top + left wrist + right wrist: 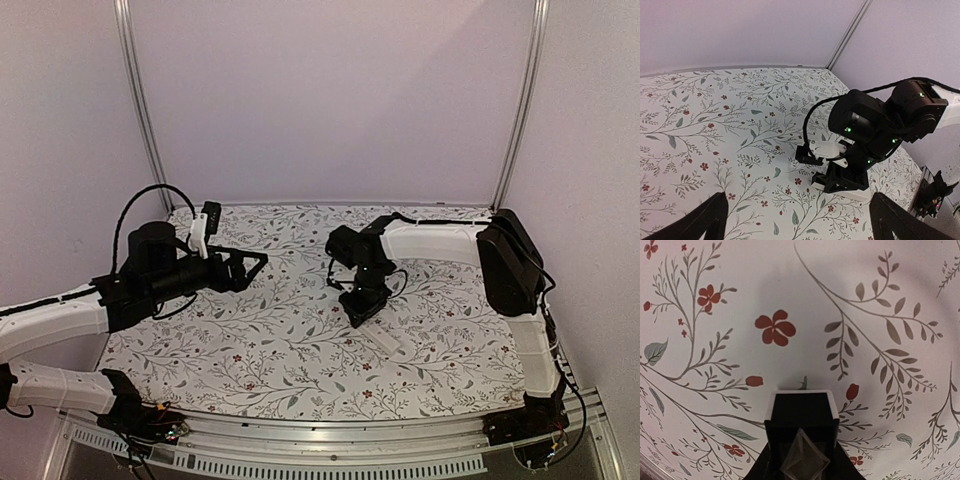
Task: Load the batteries into the remote control
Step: Place the remote control at the center of the board, then adjust the remote control at the center of the board.
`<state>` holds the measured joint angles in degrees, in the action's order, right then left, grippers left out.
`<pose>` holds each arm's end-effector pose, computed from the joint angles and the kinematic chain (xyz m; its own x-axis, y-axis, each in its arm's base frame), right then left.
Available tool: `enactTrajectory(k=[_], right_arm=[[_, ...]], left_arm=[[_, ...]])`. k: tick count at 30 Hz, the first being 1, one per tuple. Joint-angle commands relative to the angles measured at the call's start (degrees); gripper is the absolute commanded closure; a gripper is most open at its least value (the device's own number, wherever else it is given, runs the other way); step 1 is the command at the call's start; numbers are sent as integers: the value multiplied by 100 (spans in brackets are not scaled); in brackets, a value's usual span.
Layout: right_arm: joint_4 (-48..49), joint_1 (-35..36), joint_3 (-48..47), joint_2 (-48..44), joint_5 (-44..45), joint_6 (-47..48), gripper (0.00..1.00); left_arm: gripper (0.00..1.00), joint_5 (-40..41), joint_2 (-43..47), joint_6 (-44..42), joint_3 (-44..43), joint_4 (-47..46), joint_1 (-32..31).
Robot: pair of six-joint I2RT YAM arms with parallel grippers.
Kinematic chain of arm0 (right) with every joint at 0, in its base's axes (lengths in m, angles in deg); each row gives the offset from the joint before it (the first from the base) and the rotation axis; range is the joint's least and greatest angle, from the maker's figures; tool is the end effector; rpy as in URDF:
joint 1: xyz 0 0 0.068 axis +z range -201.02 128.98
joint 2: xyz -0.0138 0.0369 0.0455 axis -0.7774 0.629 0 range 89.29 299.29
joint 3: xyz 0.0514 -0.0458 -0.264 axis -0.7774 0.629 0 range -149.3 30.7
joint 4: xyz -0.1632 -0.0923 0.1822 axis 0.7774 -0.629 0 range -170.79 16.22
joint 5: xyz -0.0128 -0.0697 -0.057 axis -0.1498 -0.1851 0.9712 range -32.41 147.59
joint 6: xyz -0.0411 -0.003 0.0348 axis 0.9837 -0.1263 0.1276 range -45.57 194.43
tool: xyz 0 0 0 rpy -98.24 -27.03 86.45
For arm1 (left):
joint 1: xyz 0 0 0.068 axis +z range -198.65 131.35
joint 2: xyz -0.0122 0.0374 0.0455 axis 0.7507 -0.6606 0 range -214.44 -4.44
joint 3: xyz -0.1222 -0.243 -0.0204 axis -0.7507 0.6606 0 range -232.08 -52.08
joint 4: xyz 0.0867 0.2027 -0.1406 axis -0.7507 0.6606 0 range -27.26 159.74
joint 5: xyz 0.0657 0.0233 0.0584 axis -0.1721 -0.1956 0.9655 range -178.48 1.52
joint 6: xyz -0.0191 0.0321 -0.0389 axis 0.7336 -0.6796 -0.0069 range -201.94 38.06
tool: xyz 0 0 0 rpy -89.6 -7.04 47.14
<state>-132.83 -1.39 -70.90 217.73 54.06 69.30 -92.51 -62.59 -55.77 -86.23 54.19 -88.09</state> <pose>0.2818 0.3350 0.1539 -0.7116 -0.6995 -0.0660 -0.7026 0.7084 0.0676 0.1795 -0.1509 0.2637 -0.4872 -0.1690 -0.8568 0.5249 0.7275 -0.4419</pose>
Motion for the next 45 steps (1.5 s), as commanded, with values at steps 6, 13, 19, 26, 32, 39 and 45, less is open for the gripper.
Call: enactTrajectory(k=[6,13,19,26,32,39,45], right_arm=[[155,82,14,46,-282,-49,48],[855,-116,772,-1095,-713,-216,30],[1243,-851,1891,-2234,-112,-173,29],[1272,-1005,2488,-2457,1253,24,28],[1444,-889,2857,-2183,1485,-32,28],[1591,-550,3138,-1952,1299,-81,27],[1802,-60,3232,-1948,797,-122,27]], left_arm=[[1,-17,-41,-36,73,-66,92],[0,-149,-256,-40,-223,198,86],[1,-191,-368,31,-311,220,76],[0,-72,-432,-58,-493,468,68],[0,-18,-527,-111,-658,654,68],[0,0,-540,-129,-664,683,68],[1,29,-531,-125,-694,786,68]])
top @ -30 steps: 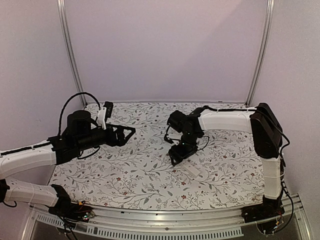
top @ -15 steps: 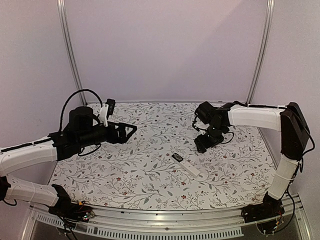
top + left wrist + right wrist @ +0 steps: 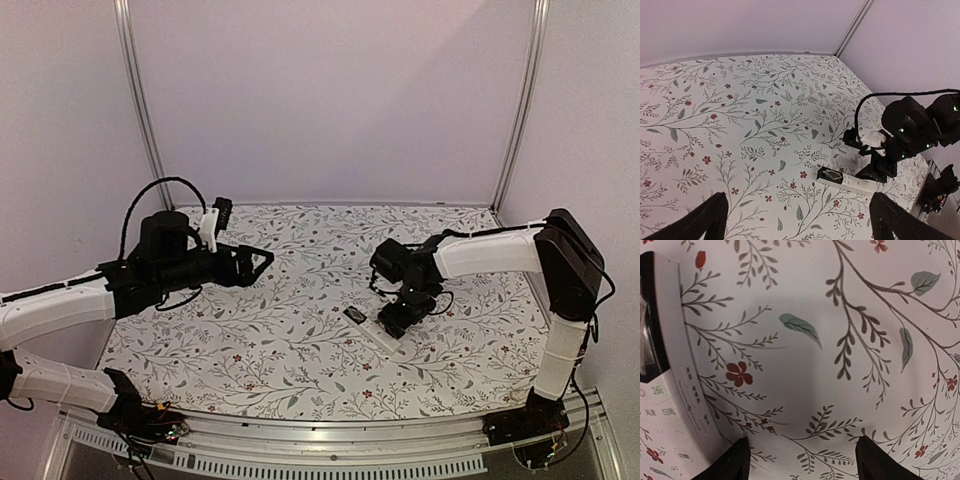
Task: Load the batteries into the remote control
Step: Adjust the remote control at the center of the board, then reset both arms
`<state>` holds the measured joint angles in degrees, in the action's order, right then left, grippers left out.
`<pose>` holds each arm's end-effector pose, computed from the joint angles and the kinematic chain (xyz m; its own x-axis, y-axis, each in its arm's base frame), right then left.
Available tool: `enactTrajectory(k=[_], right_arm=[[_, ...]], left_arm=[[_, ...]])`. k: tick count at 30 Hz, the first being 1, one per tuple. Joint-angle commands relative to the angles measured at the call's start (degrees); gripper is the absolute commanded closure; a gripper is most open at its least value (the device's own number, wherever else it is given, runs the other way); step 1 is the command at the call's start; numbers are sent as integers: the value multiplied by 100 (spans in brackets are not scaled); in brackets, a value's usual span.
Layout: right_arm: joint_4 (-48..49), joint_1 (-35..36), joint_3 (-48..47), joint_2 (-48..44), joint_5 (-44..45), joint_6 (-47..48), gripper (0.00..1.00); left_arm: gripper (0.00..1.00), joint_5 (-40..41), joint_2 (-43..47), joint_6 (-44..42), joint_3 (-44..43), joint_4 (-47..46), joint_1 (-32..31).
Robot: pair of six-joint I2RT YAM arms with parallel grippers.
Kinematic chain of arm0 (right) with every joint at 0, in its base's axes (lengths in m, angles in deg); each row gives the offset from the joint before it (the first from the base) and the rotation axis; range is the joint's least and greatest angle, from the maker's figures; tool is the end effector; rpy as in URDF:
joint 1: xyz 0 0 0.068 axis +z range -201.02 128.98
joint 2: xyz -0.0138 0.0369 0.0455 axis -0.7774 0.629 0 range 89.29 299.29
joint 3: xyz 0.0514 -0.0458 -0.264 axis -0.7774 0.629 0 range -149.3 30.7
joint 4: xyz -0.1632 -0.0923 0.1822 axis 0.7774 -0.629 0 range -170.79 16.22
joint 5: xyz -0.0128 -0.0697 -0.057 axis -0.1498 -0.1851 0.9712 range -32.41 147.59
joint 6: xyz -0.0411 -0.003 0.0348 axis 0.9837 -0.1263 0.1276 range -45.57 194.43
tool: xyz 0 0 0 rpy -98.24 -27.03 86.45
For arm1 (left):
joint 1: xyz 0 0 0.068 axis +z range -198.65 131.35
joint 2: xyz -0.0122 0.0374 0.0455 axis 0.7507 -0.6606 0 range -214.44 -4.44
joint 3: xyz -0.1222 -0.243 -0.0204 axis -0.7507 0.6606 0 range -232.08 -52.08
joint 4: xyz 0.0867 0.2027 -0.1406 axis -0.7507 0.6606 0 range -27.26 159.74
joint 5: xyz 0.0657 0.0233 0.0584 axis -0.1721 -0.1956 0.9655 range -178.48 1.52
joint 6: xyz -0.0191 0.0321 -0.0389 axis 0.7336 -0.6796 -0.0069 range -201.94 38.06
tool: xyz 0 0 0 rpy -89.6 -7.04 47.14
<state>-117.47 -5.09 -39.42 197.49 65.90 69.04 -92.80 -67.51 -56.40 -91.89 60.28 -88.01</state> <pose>0.2457 0.2465 0.1523 -0.7506 -0.6420 -0.1560 -0.6289 0.7667 -0.1290 0.1928 -0.1617 0.2683 -0.5439 -0.1100 -0.8319 0.5013 0.7525 -0.4272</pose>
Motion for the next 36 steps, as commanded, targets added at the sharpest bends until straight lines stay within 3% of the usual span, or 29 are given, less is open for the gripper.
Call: enactTrajectory(k=[1,14,21,25,27,36], right_arm=[[303,382,99,57,-484,-136,27],[876,905,149,70,-1302,-723,25],[1028,897,163,-76,-1605,-756,23],[1089,791,307,-618,-1620,-712,19],[1213,628,418,-1190,-1664,-717,2],[1522,-997,560,-2669,-2101,-579,1]], left_arm=[[0,65,-41,-55,-139,199,57],[0,12,-150,48,-232,229,59],[1,112,-467,130,-578,886,64],[0,96,-751,69,-956,1375,98],[0,65,-947,-16,-1265,1637,147],[0,361,-1376,-58,-2266,2433,846]])
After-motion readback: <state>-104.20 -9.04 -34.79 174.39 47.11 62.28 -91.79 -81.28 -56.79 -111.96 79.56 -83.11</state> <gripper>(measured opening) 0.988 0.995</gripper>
